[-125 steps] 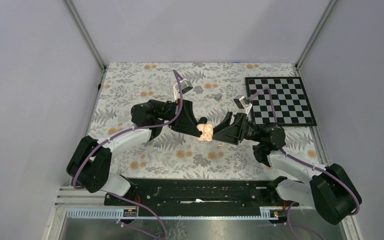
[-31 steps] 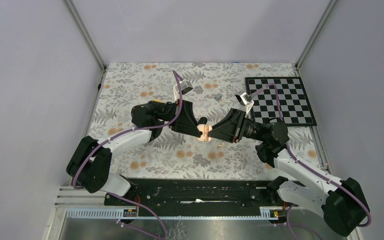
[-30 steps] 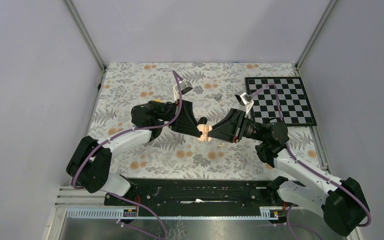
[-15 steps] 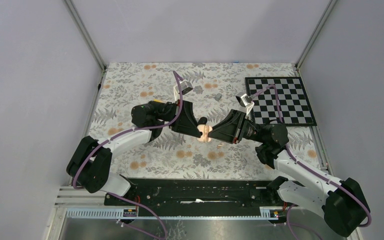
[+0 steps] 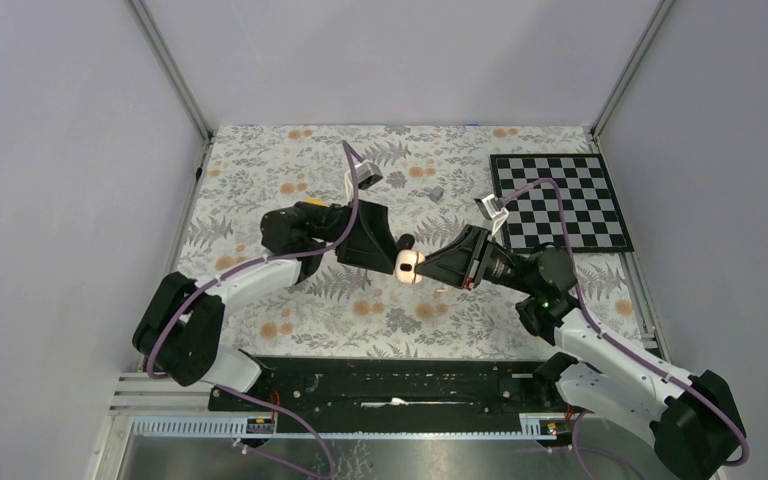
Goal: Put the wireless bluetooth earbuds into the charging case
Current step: Open the charging case.
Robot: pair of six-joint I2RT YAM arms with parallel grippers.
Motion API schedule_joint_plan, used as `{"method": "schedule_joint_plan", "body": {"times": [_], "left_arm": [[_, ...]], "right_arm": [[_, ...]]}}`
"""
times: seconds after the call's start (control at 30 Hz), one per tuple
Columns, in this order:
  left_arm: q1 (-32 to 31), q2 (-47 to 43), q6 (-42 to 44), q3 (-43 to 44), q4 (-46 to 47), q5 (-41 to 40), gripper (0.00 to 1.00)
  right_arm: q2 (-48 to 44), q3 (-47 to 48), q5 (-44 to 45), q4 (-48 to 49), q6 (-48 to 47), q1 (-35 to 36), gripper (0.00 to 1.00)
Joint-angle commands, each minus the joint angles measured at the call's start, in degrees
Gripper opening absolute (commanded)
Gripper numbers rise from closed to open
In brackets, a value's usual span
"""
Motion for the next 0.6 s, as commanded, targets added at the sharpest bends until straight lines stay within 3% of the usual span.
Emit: {"method": "schedule_joint_plan", "body": {"times": [0.0, 0.1, 0.17, 0.23, 0.3, 0.33, 0.4, 0.57], "left_arm": [[4.29, -2.34, -0.66, -0.41, 5.85, -1.8, 0.72], [8.2, -4.9, 2.58, -1.72, -0.45, -2.05, 0.73], [9.47, -8.04, 11.11, -2.18, -13.55, -2.66, 0.73], [9.82, -12.55, 30.27, -0.2, -40.75, -5.77, 0.75], [8.49, -15.82, 55.76, 7.22, -77.78, -16.06, 0.78], [7.38, -16.21, 62.09, 10.07, -87.24, -20.22, 0.77], [6.4, -16.35, 63.76, 11.62, -90.9, -20.74, 0.76], [1.97, -17.15, 52.77, 8.26, -79.72, -19.09, 0.74]], "right_arm": [[-2.57, -0.45, 2.06, -7.75, -4.13, -0.12, 0.0], [-3.78, -0.27, 3.34, -12.07, -5.69, -0.14, 0.0], [-4.37, -0.1, 4.11, -13.85, -6.05, -0.16, 0.0], [-4.75, 0.38, 4.74, -15.98, -6.99, -0.19, 0.0], [-5.14, 1.59, 6.05, -20.43, -8.76, -0.19, 0.0], [-5.31, 2.31, 6.99, -23.18, -9.76, -0.21, 0.0], [-5.33, 3.58, 8.68, -27.53, -11.37, -0.21, 0.0], [-4.32, 4.37, 9.37, -29.29, -11.96, -0.2, 0.0]]}}
